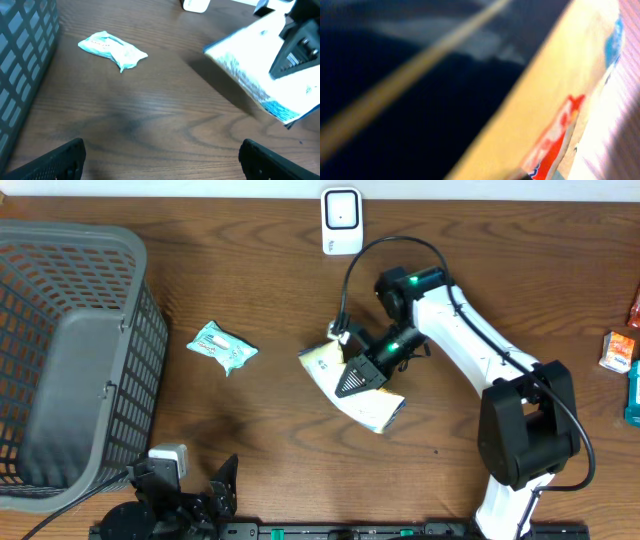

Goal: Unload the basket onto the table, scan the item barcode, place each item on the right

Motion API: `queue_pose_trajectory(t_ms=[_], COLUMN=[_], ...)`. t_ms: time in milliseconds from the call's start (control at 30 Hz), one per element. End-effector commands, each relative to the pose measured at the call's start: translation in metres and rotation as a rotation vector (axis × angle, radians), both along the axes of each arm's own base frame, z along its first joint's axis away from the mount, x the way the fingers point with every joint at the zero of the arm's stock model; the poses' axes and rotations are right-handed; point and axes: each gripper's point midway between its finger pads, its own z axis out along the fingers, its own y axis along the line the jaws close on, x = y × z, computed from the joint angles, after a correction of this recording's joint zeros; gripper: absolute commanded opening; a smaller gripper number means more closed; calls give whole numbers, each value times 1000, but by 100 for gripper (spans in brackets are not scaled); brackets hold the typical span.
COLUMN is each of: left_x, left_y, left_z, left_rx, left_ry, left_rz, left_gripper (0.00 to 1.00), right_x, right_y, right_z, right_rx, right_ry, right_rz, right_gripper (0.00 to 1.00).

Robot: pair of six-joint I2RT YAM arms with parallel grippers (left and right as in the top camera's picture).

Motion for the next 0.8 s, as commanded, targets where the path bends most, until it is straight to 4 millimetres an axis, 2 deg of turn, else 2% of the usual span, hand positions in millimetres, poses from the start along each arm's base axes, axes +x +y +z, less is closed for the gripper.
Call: queue_pose_trajectory(t_ms=[0,200,467,767], left_x=[0,0,0,0], left_y=[0,0,0,0], left_z=[2,2,2,2], left_rx=[0,0,0,0], left_ry=[-5,-6,-6,-6], left_rz=[2,2,2,2], left_gripper=[98,98,98,98], right_x=[-6,-18,-33,-38], right_y=[23,31,25,23], right_z=[38,51,33,30], right_rx=[396,626,686,702], right_ry=[-1,-22,-168,-157], right_rz=[5,-10,80,65], right_gripper=[1,1,1,1])
